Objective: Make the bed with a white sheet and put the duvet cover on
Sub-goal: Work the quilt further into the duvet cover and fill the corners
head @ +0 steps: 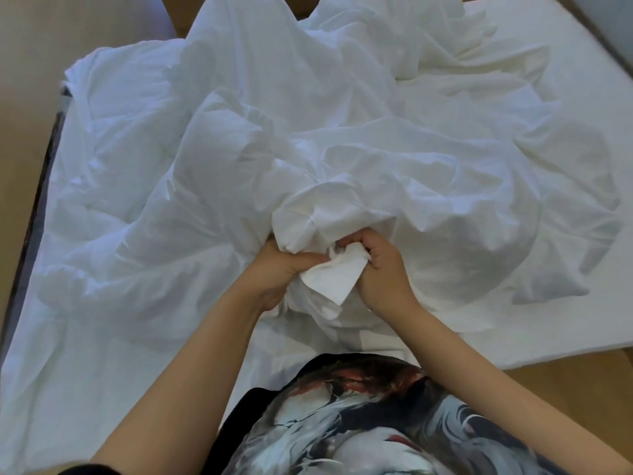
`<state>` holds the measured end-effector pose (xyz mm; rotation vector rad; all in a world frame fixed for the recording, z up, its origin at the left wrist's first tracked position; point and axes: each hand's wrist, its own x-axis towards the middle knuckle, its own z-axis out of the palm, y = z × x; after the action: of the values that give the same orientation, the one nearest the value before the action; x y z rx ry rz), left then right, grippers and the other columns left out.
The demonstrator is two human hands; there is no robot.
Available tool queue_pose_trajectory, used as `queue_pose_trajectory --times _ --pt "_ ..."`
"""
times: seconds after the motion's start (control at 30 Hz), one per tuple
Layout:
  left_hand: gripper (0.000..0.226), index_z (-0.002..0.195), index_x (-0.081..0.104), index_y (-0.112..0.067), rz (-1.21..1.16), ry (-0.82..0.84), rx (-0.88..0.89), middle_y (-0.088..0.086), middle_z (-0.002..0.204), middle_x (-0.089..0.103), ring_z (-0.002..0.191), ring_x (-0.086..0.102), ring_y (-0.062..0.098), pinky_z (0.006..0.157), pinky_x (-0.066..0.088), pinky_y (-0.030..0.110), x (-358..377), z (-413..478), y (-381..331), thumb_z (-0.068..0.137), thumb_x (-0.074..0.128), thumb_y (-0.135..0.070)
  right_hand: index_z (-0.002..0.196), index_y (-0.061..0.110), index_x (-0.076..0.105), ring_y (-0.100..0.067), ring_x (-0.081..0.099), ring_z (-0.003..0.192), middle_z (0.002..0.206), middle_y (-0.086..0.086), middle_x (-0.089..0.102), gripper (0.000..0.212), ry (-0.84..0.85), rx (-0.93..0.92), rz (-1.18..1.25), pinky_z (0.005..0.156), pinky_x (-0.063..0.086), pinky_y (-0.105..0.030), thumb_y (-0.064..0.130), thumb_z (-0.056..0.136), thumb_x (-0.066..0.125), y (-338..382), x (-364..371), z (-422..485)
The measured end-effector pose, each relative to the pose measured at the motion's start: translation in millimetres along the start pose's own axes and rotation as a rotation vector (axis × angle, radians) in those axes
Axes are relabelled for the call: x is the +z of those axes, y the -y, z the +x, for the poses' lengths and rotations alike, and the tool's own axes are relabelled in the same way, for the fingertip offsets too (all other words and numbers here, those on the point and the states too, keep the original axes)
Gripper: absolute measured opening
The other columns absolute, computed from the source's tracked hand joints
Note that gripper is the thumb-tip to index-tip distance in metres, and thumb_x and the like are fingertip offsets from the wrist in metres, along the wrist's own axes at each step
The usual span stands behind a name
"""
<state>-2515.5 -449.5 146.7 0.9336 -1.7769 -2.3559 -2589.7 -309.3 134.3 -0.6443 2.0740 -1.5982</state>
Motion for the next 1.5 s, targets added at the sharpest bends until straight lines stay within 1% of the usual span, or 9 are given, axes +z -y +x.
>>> queue_pose_trajectory --times 0.23,0.4,0.53,0.6,0.7,0.8,0.9,1.13,1.5 --pt "0.058 0.118 0.055 -0.02 -0.136 0.011 -0.025 0.002 0.111 0.068 0.103 0.065 0.018 0.082 0.055 0.031 2 4 -1 0.063 0.073 -0.014 0.116 0.004 0.061 -0.028 0.054 0.11 0.117 -0.012 0.061 0.032 0.087 -0.037 -0.443 0.085 0.035 -0.02 -0.005 0.086 0.055 -28 -8 -5" --pt "0.05 0.123 0.055 -0.013 -0.071 -0.11 0.037 0.01 0.117 0.065 0.107 0.063 0.023 0.092 0.052 0.042 6 5 -1 0.077 0.071 -0.001 0.095 -0.001 0.05 -0.022 0.041 0.085 0.091 -0.011 0.045 0.034 -0.331 -0.215 -0.509 0.072 0.031 -0.024 -0.002 0.061 0.054 -6 -6 -20" --pt "0.044 0.116 0.059 -0.015 -0.046 -0.184 0.068 0.009 0.112 0.067 0.102 0.065 0.023 0.092 0.052 0.046 14 8 1 0.076 0.073 -0.004 0.067 0.014 0.039 -0.007 0.033 0.052 0.058 0.01 0.035 0.013 -0.202 -0.08 -0.301 0.049 0.026 -0.019 0.014 0.071 0.052 1 -5 -33" --pt "0.044 0.114 0.06 -0.016 -0.039 -0.198 0.069 0.009 0.111 0.068 0.102 0.065 0.023 0.091 0.052 0.046 16 7 2 0.074 0.076 -0.005 0.062 0.008 0.046 -0.01 0.042 0.053 0.054 0.005 0.045 0.026 -0.145 0.092 -0.118 0.053 0.035 -0.025 0.029 0.076 0.05 5 -2 -31" --pt "0.041 0.111 0.063 -0.01 -0.011 -0.147 0.067 0.01 0.106 0.07 0.098 0.068 0.024 0.088 0.054 0.047 17 4 3 0.073 0.077 -0.004 0.089 -0.008 0.059 -0.033 0.06 0.086 0.09 -0.024 0.062 0.062 -0.084 0.382 0.061 0.08 0.05 -0.049 0.052 0.075 0.049 13 2 -21" --pt "0.05 0.113 0.063 -0.006 0.0 -0.126 0.051 0.013 0.105 0.07 0.097 0.068 0.026 0.088 0.054 0.048 17 1 5 0.066 0.081 -0.003 0.101 0.007 0.064 -0.025 0.062 0.094 0.1 -0.013 0.064 0.045 0.027 0.666 0.454 0.084 0.053 -0.039 0.045 0.081 0.055 13 2 -17" --pt "0.053 0.109 0.062 -0.013 0.03 -0.142 0.041 0.006 0.105 0.07 0.097 0.068 0.019 0.088 0.054 0.044 17 -1 9 0.061 0.083 0.0 0.108 -0.004 0.062 -0.029 0.061 0.106 0.11 -0.018 0.065 0.054 -0.048 0.837 1.081 0.096 0.046 -0.036 0.038 0.075 0.057 9 -8 -14" --pt "0.045 0.098 0.065 -0.021 0.019 -0.116 0.003 0.0 0.093 0.074 0.09 0.07 0.018 0.082 0.056 0.044 19 -8 22 0.064 0.08 0.005 0.1 0.006 0.065 -0.023 0.068 0.089 0.097 -0.009 0.072 0.023 -0.135 0.789 0.45 0.078 0.054 -0.032 0.024 0.085 0.068 -4 10 -9" --pt "0.041 0.1 0.062 -0.021 0.006 -0.05 -0.072 0.008 0.099 0.07 0.097 0.067 0.024 0.084 0.054 0.042 14 -13 27 0.062 0.074 -0.011 0.107 0.001 0.065 -0.024 0.068 0.094 0.107 -0.015 0.069 0.022 0.015 0.903 0.862 0.076 0.055 -0.034 0.013 0.089 0.061 -6 22 -17"
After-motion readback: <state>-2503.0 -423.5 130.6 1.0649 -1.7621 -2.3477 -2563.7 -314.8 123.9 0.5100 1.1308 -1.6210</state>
